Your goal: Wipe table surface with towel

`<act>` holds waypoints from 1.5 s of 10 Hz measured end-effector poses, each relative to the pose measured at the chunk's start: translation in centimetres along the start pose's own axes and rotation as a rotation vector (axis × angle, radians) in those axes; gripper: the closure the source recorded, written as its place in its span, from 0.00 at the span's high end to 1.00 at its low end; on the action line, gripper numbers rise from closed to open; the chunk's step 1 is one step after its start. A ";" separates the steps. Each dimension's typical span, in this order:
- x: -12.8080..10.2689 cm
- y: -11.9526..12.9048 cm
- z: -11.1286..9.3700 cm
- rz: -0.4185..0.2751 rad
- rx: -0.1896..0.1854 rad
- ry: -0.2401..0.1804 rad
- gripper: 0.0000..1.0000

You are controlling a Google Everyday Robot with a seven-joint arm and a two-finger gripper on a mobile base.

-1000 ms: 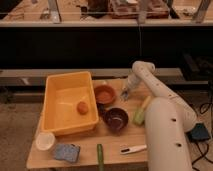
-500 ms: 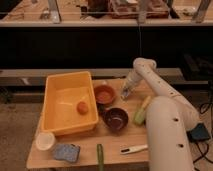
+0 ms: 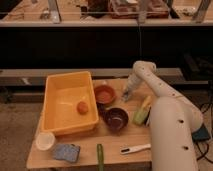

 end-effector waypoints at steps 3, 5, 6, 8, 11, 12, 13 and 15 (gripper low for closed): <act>-0.8 1.1 -0.7 -0.023 -0.008 0.020 0.04; -1.1 2.9 -2.0 -0.042 -0.017 0.033 0.04; -1.2 3.6 -2.4 -0.044 -0.029 0.034 0.04; -1.2 4.8 -2.7 -0.033 -0.052 0.040 0.04; -0.4 7.9 -3.2 0.006 -0.086 0.071 0.04; 0.5 8.9 -3.5 0.020 -0.087 0.099 0.04; 1.5 9.6 -3.7 0.022 -0.082 0.130 0.04; 3.7 10.0 -3.3 -0.002 -0.051 0.187 0.04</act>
